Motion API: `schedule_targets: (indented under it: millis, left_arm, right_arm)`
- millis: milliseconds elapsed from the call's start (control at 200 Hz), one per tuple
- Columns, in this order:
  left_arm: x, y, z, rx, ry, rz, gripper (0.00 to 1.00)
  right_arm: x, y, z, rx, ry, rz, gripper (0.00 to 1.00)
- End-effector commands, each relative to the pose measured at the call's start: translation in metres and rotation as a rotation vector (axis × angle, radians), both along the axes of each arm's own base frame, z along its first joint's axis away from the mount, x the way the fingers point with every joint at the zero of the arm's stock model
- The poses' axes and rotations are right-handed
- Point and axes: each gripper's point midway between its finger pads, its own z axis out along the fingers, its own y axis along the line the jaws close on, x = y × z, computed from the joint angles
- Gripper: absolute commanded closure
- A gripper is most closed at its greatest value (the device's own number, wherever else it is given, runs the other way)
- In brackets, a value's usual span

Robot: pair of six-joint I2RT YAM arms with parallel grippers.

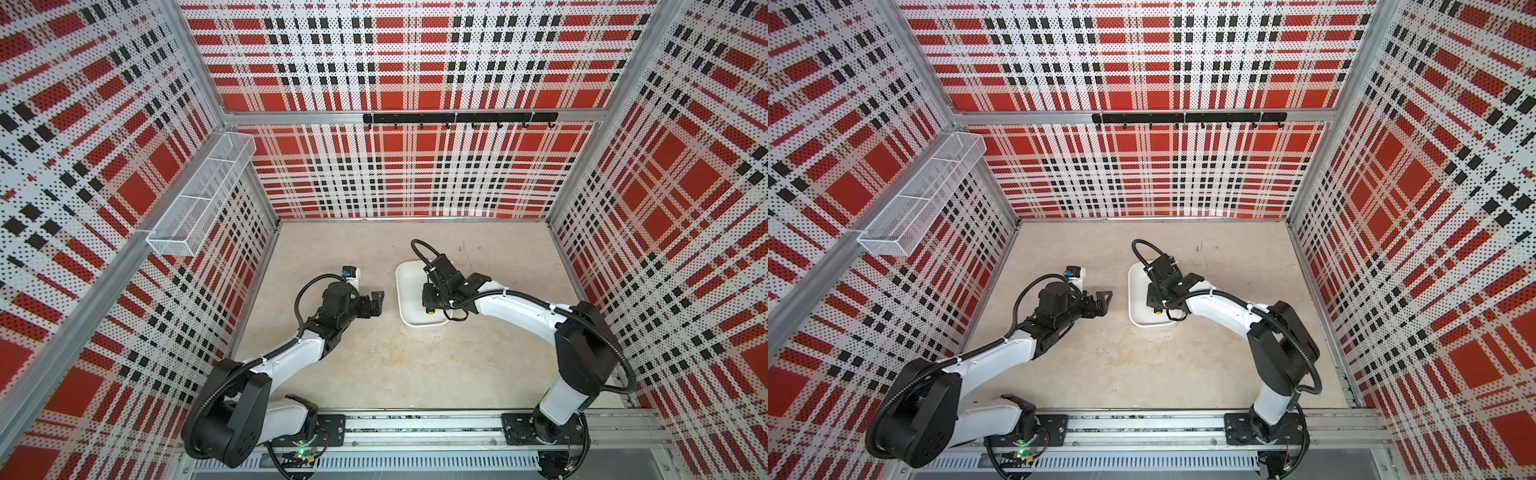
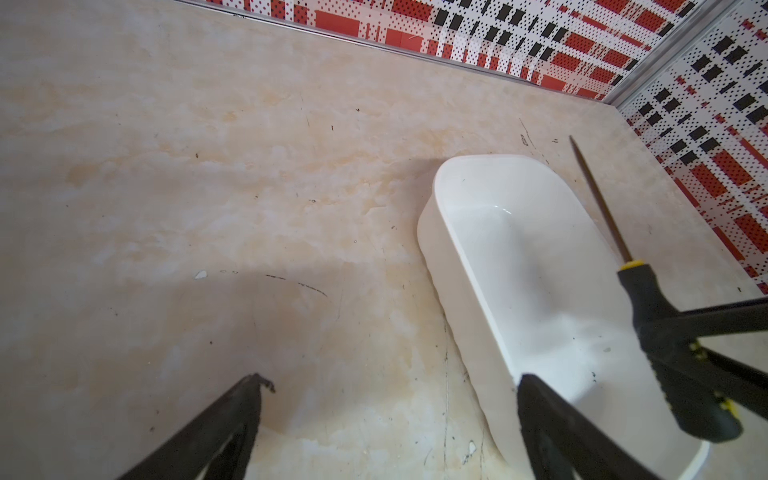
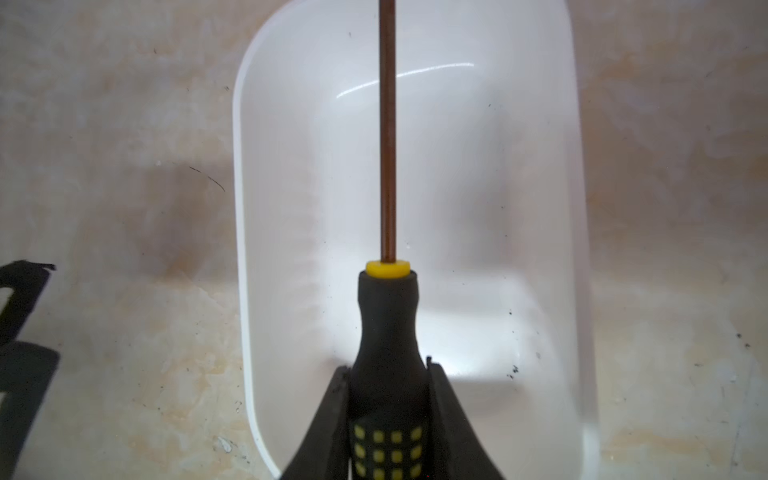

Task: Put the screwdriver in the bin
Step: 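Lower the screwdriver into the white bin with the right gripper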

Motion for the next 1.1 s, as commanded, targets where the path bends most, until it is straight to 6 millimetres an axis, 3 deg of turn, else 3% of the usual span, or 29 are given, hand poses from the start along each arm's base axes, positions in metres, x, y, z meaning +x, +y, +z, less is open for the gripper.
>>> schedule_targets:
  millis: [0, 581, 867, 982, 1097]
  left_arm:
    - [-0.001, 0.001, -0.001, 0.011, -0.010, -0.004, 0.02]
    - [-0.003, 0.002, -0.003, 0.023, -0.002, -0.005, 0.02]
    - [-0.004, 0.004, -0.006, 0.029, 0.005, -0.003, 0.02]
    - [-0.004, 0.003, -0.005, 0.030, 0.003, -0.003, 0.02]
    - [-0.004, 0.003, -0.004, 0.031, 0.002, -0.005, 0.02]
  right_arm:
    - [0.001, 0.002, -0.007, -0.055, 0.000, -0.013, 1.00]
    - [0.008, 0.006, -0.065, -0.167, 0.066, -0.009, 1.00]
    - [0.008, 0.006, -0.079, -0.181, 0.082, -0.009, 1.00]
    - [0.008, 0.007, -0.080, -0.182, 0.084, -0.007, 0.91]
    - [0.009, 0.007, -0.079, -0.179, 0.077, -0.005, 0.75]
